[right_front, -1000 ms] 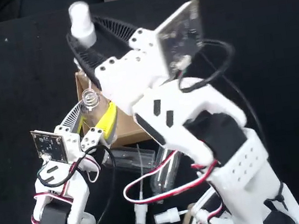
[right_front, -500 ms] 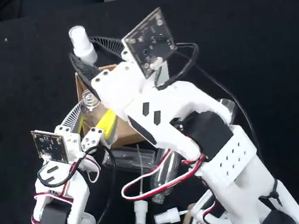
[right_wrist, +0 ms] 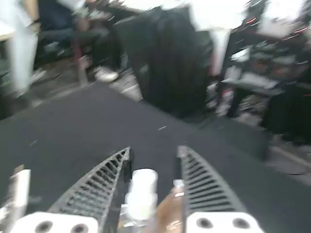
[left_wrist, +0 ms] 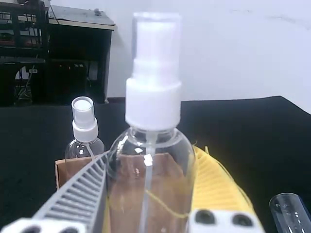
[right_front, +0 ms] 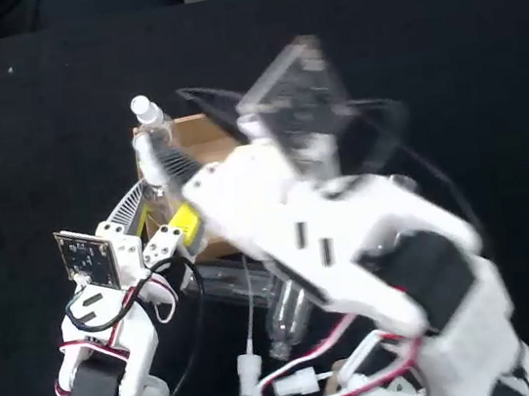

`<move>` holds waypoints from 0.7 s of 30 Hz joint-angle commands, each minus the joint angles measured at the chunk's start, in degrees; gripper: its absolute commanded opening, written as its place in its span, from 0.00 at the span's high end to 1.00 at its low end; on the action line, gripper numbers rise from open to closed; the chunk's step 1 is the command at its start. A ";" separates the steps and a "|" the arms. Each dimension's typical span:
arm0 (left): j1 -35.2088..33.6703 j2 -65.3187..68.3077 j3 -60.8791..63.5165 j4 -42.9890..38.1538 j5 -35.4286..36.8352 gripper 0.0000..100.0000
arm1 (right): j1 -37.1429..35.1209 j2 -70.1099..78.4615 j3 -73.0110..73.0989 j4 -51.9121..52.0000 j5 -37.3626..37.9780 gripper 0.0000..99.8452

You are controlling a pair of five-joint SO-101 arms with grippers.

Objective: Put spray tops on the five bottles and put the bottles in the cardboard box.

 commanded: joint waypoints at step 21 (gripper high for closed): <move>-5.58 -0.35 12.35 -20.31 0.35 0.94 | 36.57 -5.76 58.07 -34.64 -0.18 0.95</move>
